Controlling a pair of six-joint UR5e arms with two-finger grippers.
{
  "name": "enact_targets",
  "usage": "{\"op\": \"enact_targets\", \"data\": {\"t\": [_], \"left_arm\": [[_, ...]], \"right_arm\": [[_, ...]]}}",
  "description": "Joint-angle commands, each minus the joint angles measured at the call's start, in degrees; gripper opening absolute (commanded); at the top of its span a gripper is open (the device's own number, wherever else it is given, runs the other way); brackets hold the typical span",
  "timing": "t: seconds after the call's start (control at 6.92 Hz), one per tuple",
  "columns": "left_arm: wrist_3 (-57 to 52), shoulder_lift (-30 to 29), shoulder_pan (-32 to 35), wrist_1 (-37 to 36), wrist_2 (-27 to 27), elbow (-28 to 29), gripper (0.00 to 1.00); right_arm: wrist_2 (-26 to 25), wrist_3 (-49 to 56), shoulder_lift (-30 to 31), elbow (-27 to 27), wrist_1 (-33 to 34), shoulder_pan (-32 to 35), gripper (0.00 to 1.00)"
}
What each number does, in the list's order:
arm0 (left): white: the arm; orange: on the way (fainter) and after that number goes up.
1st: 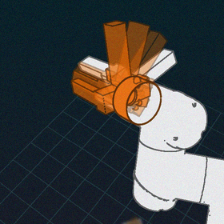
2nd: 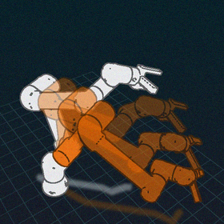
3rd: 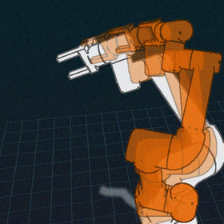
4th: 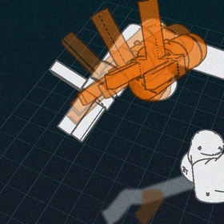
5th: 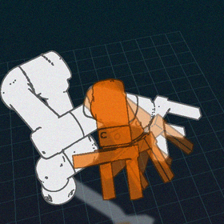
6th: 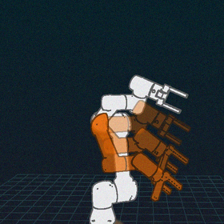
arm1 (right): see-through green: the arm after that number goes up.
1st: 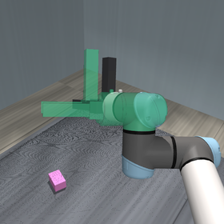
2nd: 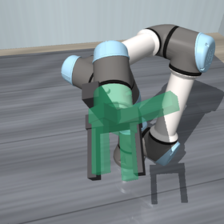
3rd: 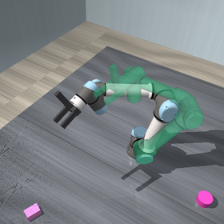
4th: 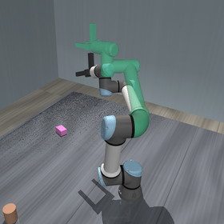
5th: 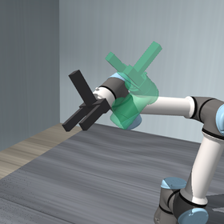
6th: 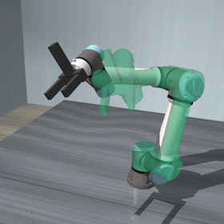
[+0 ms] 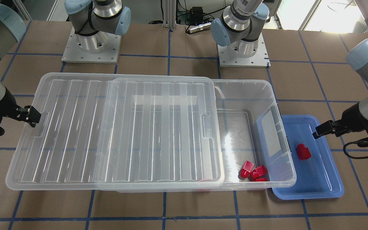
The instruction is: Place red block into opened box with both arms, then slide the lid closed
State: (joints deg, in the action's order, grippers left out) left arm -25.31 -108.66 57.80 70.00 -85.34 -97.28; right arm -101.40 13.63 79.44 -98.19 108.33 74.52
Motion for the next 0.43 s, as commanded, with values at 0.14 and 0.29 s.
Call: {"op": "enact_targets", "data": {"t": [0.14, 0.29], "left_arm": [[-1.32, -3.65, 1.43, -10.45, 0.26, -6.42, 1.0], [-1.59, -5.66, 1.35, -14.41, 0.09, -6.52, 1.0]], "right_arm": [[1.02, -0.09, 0.28, 0.45, -0.05, 0.01, 1.0], [3.29, -0.7, 1.06, 2.81, -0.49, 1.06, 1.0]]}}
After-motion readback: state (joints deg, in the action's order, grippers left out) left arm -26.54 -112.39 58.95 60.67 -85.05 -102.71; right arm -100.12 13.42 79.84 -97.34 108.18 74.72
